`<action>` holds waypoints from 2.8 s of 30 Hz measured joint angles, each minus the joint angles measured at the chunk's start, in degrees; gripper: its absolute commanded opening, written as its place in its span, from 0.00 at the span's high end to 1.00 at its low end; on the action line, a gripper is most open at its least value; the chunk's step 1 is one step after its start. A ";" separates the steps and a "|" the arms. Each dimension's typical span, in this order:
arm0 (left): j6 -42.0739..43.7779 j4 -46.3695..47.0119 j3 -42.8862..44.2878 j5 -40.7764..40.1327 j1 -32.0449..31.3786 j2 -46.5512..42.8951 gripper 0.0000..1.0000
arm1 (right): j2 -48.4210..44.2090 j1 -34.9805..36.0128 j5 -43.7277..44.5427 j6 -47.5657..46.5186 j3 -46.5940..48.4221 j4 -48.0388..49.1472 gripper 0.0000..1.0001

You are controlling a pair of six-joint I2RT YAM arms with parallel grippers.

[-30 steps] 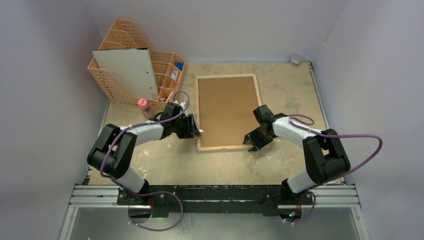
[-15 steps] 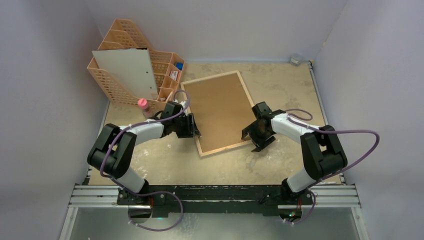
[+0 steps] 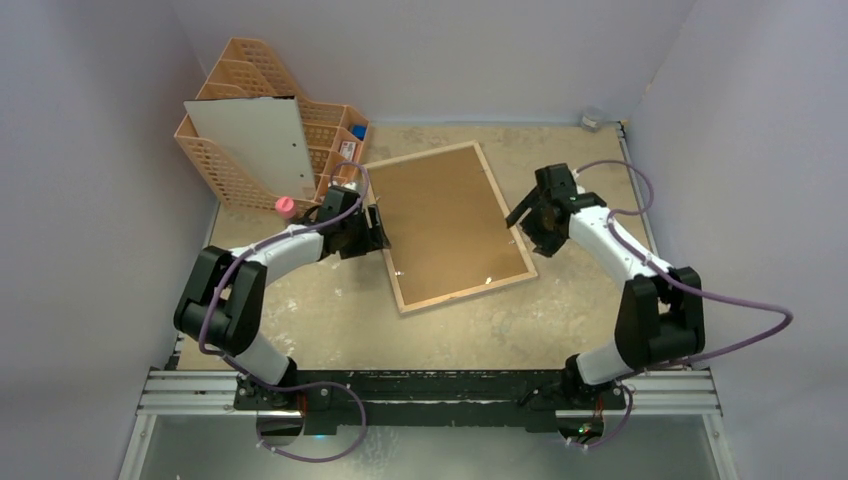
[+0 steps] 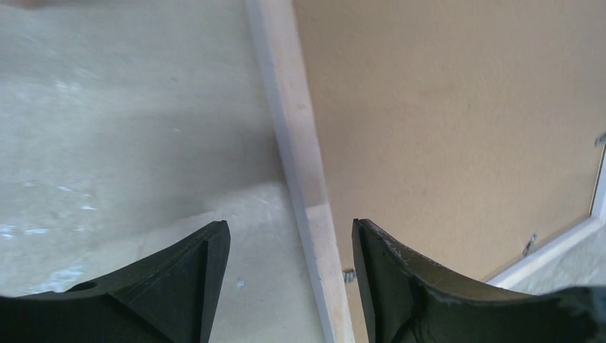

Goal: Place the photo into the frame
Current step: Adjust the photo frame at the center of the board.

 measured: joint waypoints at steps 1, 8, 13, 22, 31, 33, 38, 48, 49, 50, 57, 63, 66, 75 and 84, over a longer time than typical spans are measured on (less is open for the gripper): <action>-0.44 0.04 0.15 -0.52 0.48 0.00 0.31 | 1.40 -1.36 0.00 -2.64 1.16 1.31 0.15; -3.74 1.66 3.21 -1.44 2.67 2.80 0.29 | 15.91 -4.46 -2.23 -18.10 11.04 11.93 0.05; -5.75 3.93 7.30 0.68 2.64 8.31 0.30 | 26.08 -4.48 -7.21 -24.87 16.37 16.04 0.07; -4.44 2.84 14.43 6.69 2.43 15.80 0.33 | 27.52 -4.48 -15.78 -31.30 14.53 20.06 0.09; 0.96 1.20 23.52 11.65 1.46 22.56 0.33 | 14.34 -6.27 -17.70 -35.56 -2.60 22.82 0.10; 1.68 1.27 25.51 12.52 1.25 24.15 0.34 | 10.10 -6.27 -18.91 -35.65 -7.28 22.21 0.10; 2.67 2.23 32.13 14.67 0.76 29.40 0.34 | 0.94 -6.27 -23.28 -34.69 -16.96 22.47 0.10; 3.08 8.11 46.05 15.89 -0.79 40.46 0.33 | -5.77 -4.61 -33.73 -29.81 -25.55 25.73 0.10; 3.15 7.41 47.04 15.15 -1.05 40.83 0.33 | -5.97 -4.20 -32.59 -28.85 -25.22 24.55 0.09; 3.17 6.56 47.71 14.71 -1.31 40.98 0.32 | -6.25 -3.80 -30.60 -27.80 -24.81 22.95 0.07; 3.23 0.59 50.62 13.60 -1.16 40.37 0.30 | -15.91 -2.97 -10.88 -20.02 -19.15 7.63 0.05; 4.22 -3.85 49.66 12.81 2.86 34.56 0.30 | -19.02 -3.08 1.16 -18.67 -10.19 7.50 0.08; 4.72 -4.52 45.13 11.39 3.54 28.22 0.31 | -12.07 -3.32 1.62 -21.38 -4.24 10.62 0.14; 3.82 -9.66 21.64 6.32 2.75 5.51 0.33 | 19.87 -0.59 -4.13 -34.34 21.20 17.44 0.28; -1.66 -13.18 4.42 4.52 2.75 -2.47 0.33 | 39.82 7.54 1.42 -38.07 38.16 16.33 0.41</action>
